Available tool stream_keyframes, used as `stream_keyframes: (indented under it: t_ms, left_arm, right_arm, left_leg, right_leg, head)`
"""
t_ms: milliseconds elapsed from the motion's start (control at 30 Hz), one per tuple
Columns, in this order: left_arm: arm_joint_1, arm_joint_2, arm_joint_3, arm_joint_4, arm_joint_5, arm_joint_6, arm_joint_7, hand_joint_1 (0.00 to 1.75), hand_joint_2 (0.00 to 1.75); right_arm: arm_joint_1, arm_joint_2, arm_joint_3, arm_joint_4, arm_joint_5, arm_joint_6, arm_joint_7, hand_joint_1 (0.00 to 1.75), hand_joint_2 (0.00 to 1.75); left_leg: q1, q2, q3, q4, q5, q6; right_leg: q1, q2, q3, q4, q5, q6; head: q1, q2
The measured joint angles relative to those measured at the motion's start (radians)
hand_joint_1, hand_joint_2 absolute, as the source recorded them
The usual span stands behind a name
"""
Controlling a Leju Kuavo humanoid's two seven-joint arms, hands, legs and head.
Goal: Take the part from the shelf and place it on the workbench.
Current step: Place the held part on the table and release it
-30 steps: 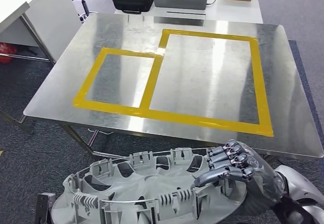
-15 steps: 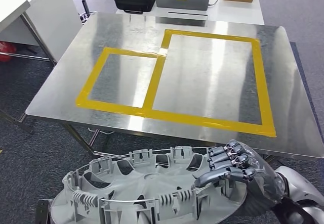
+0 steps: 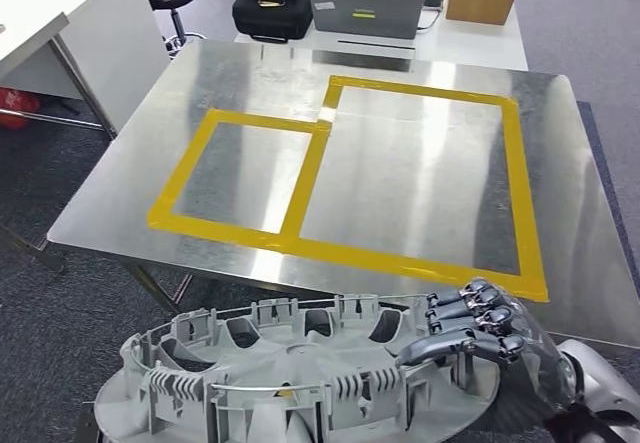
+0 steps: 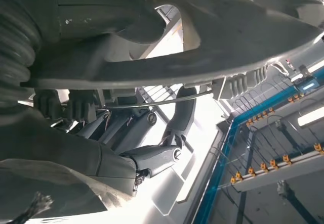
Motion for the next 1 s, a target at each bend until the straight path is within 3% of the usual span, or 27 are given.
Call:
stream_keyframes:
  t_ms: [33,67,133,167,233,267,333,367,400,433,467,500,533,567,600,633,667,700,733,767,833,867,900,933,967,1000]
  left_arm:
    - [-0.003,0.002,0.002,0.007,0.000,0.000,0.004,0.00,1.75]
    - [-0.008,0.004,0.004,0.014,-0.001,-0.001,0.010,0.00,1.75]
    - [-0.018,0.004,0.008,0.026,0.000,-0.003,0.022,0.00,1.75]
    - [-0.024,0.004,0.011,0.031,0.000,-0.005,0.026,0.00,1.75]
    - [-0.032,0.004,0.016,0.040,0.001,-0.008,0.031,0.00,1.75]
    - [-0.033,0.005,0.018,0.045,0.001,-0.009,0.033,0.00,1.75]
    - [-0.029,0.005,0.022,0.054,0.000,-0.009,0.034,0.00,1.75]
    - [-0.027,0.005,0.023,0.057,0.000,-0.009,0.035,0.00,1.75]
    - [-0.025,0.005,0.023,0.061,0.000,-0.009,0.035,0.00,1.75]
    - [-0.024,0.006,0.024,0.064,0.000,-0.009,0.035,0.00,1.75]
    - [-0.022,0.006,0.024,0.068,0.001,-0.009,0.035,0.00,1.75]
    - [-0.018,0.008,0.025,0.072,0.001,-0.009,0.035,0.00,1.75]
    - [-0.013,0.010,0.027,0.076,0.000,-0.009,0.036,0.00,1.75]
    - [-0.010,0.012,0.028,0.079,0.000,-0.009,0.037,0.00,1.75]
    - [-0.010,0.013,0.029,0.080,0.000,-0.008,0.037,0.00,1.75]
    - [-0.015,0.013,0.029,0.081,-0.001,-0.007,0.038,0.00,1.75]
    - [-0.021,0.013,0.030,0.081,-0.003,-0.006,0.038,0.00,1.75]
    - [-0.027,0.013,0.031,0.082,-0.005,-0.004,0.037,0.00,1.75]
    - [-0.029,0.013,0.032,0.083,-0.007,-0.002,0.037,0.00,1.75]
    - [-0.026,0.012,0.034,0.085,-0.009,0.000,0.036,0.00,1.75]
    - [-0.013,0.011,0.039,0.090,-0.013,0.008,0.036,0.00,1.75]
    - [-0.005,0.010,0.040,0.092,-0.015,0.012,0.036,0.00,1.75]
    - [0.002,0.010,0.041,0.094,-0.018,0.015,0.036,0.00,1.75]
    - [0.010,0.009,0.041,0.096,-0.020,0.018,0.037,0.00,1.75]
    - [0.019,0.008,0.042,0.098,-0.022,0.021,0.037,0.00,1.75]
    - [0.027,0.007,0.044,0.100,-0.022,0.023,0.038,0.00,1.75]
  right_arm:
    - [0.003,0.000,0.000,-0.002,0.000,-0.001,0.000,1.75,1.75]
    - [0.005,0.001,-0.001,-0.005,0.000,-0.003,0.000,1.75,1.75]
    - [0.007,0.002,-0.003,-0.014,0.001,-0.007,0.001,1.75,1.75]
    - [0.007,0.002,-0.004,-0.018,0.001,-0.009,0.001,1.75,1.75]
    - [0.008,0.002,-0.005,-0.021,0.001,-0.011,0.000,1.75,1.75]
    - [0.008,0.003,-0.005,-0.022,0.001,-0.012,0.000,1.75,1.75]
    - [0.008,0.003,-0.005,-0.022,0.001,-0.012,0.000,1.75,1.75]
    - [0.008,0.003,-0.005,-0.022,0.001,-0.013,0.000,1.75,1.75]
    - [0.009,0.003,-0.005,-0.022,0.001,-0.013,0.000,1.75,1.75]
    - [0.009,0.003,-0.005,-0.022,0.001,-0.013,0.000,1.75,1.75]
    - [0.009,0.003,-0.005,-0.022,0.000,-0.013,0.000,1.75,1.75]
    - [0.009,0.004,-0.004,-0.021,0.000,-0.012,0.000,1.75,1.75]
    - [0.010,0.004,-0.004,-0.021,0.000,-0.012,0.001,1.75,1.75]
    - [0.010,0.004,-0.003,-0.021,0.001,-0.013,0.001,1.75,1.75]
    - [0.009,0.004,-0.003,-0.023,0.004,-0.014,0.002,1.75,1.75]
    - [0.006,0.004,-0.004,-0.027,0.008,-0.016,0.003,1.75,1.75]
    - [0.003,0.004,-0.005,-0.031,0.017,-0.022,0.004,1.75,1.75]
    - [0.001,0.004,-0.006,-0.034,0.027,-0.032,0.004,1.75,1.75]
    - [0.000,0.004,-0.007,-0.036,0.035,-0.048,0.003,1.75,1.75]
    - [0.003,0.004,-0.010,-0.038,0.038,-0.065,0.001,1.75,1.75]
    - [0.014,0.004,-0.023,-0.042,0.029,-0.093,-0.004,1.75,1.75]
    - [0.021,0.004,-0.033,-0.045,0.022,-0.100,-0.007,1.75,1.75]
    - [0.028,0.004,-0.044,-0.048,0.018,-0.103,-0.009,1.75,1.75]
    - [0.036,0.004,-0.056,-0.050,0.016,-0.106,-0.011,1.75,1.75]
    - [0.044,0.004,-0.066,-0.051,0.015,-0.108,-0.012,1.75,1.75]
    - [0.053,0.004,-0.076,-0.052,0.015,-0.109,-0.014,1.75,1.75]
  left_leg:
    - [0.001,0.000,0.005,0.003,-0.013,-0.010]
    - [0.002,0.000,0.010,0.006,-0.021,-0.019]
    - [0.005,0.000,0.003,0.035,-0.007,-0.032]
    - [0.007,0.001,-0.020,0.086,0.021,-0.037]
    - [0.008,0.006,-0.115,0.233,0.067,-0.045]
    - [0.008,0.009,-0.168,0.296,0.060,-0.048]
    - [0.006,0.012,-0.250,0.343,-0.028,-0.046]
    - [0.003,0.012,-0.276,0.333,-0.076,-0.042]
    - [0.000,0.012,-0.294,0.302,-0.101,-0.036]
    - [-0.005,0.013,-0.304,0.254,-0.085,-0.027]
    - [-0.013,0.013,-0.309,0.187,-0.008,-0.013]
    - [-0.021,0.010,-0.309,0.126,0.099,-0.001]
    - [-0.028,0.008,-0.306,0.086,0.184,0.009]
    - [-0.034,0.007,-0.300,0.065,0.241,0.015]
    - [-0.036,0.005,-0.291,0.065,0.244,0.017]
    - [-0.035,0.005,-0.274,0.067,0.222,0.020]
    - [-0.033,0.002,-0.252,0.060,0.208,0.023]
    - [-0.031,0.000,-0.227,0.050,0.194,0.028]
    - [-0.028,-0.003,-0.201,0.040,0.182,0.033]
    - [-0.028,-0.004,-0.176,0.029,0.165,0.037]
    - [-0.028,-0.011,-0.134,0.015,0.135,0.042]
    - [-0.029,-0.017,-0.113,0.010,0.118,0.043]
    - [-0.031,-0.024,-0.093,0.008,0.101,0.043]
    - [-0.033,-0.032,-0.072,0.007,0.084,0.044]
    - [-0.034,-0.039,-0.055,0.007,0.065,0.043]
    - [-0.037,-0.046,-0.038,0.011,0.047,0.041]
  right_leg:
    - [0.000,0.003,0.013,-0.025,0.003,-0.007]
    - [0.003,0.006,0.019,-0.029,-0.007,-0.021]
    - [0.007,0.007,0.037,-0.027,-0.029,-0.052]
    - [0.007,0.006,0.052,-0.030,-0.039,-0.061]
    - [0.007,0.002,0.096,-0.045,-0.063,-0.072]
    - [0.007,0.001,0.122,-0.055,-0.077,-0.075]
    - [0.009,0.002,0.179,-0.075,-0.108,-0.076]
    - [0.010,0.003,0.211,-0.086,-0.124,-0.076]
    - [0.011,0.004,0.246,-0.096,-0.141,-0.076]
    - [0.013,0.004,0.279,-0.107,-0.160,-0.076]
    - [0.014,0.004,0.309,-0.120,-0.178,-0.076]
    - [0.016,0.006,0.340,-0.132,-0.198,-0.072]
    - [0.018,0.009,0.365,-0.146,-0.215,-0.067]
    - [0.019,0.012,0.393,-0.164,-0.227,-0.061]
    - [0.020,0.015,0.412,-0.171,-0.225,-0.052]
    - [0.020,0.017,0.419,-0.157,-0.209,-0.043]
    - [0.020,0.016,0.407,-0.111,-0.183,-0.036]
    - [0.020,0.014,0.371,-0.039,-0.156,-0.032]
    - [0.021,0.012,0.319,0.042,-0.144,-0.030]
    - [0.022,0.009,0.257,0.110,-0.156,-0.032]
    - [0.024,0.007,0.146,0.172,-0.244,-0.035]
    - [0.026,0.006,0.102,0.167,-0.296,-0.036]
    - [0.027,0.006,0.069,0.145,-0.328,-0.038]
    - [0.028,0.006,0.042,0.108,-0.320,-0.041]
    - [0.029,0.005,0.024,0.062,-0.261,-0.045]
    - [0.030,0.003,0.013,0.014,-0.163,-0.050]
  head:
    - [0.003,0.000]
    - [0.005,0.000]
    - [0.003,0.000]
    - [0.001,0.000]
    - [-0.005,0.000]
    - [-0.007,0.000]
    - [-0.009,0.000]
    - [-0.009,0.000]
    - [-0.011,0.000]
    - [-0.011,0.000]
    - [-0.013,0.000]
    - [-0.013,0.000]
    - [-0.013,0.000]
    - [-0.015,0.000]
    - [-0.015,0.000]
    - [-0.017,0.000]
    - [-0.018,0.000]
    - [-0.016,0.000]
    - [-0.015,0.000]
    - [-0.014,0.000]
    - [-0.014,0.000]
    - [-0.013,0.000]
    - [-0.013,0.000]
    - [-0.013,0.000]
    - [-0.013,0.000]
    - [-0.013,0.000]
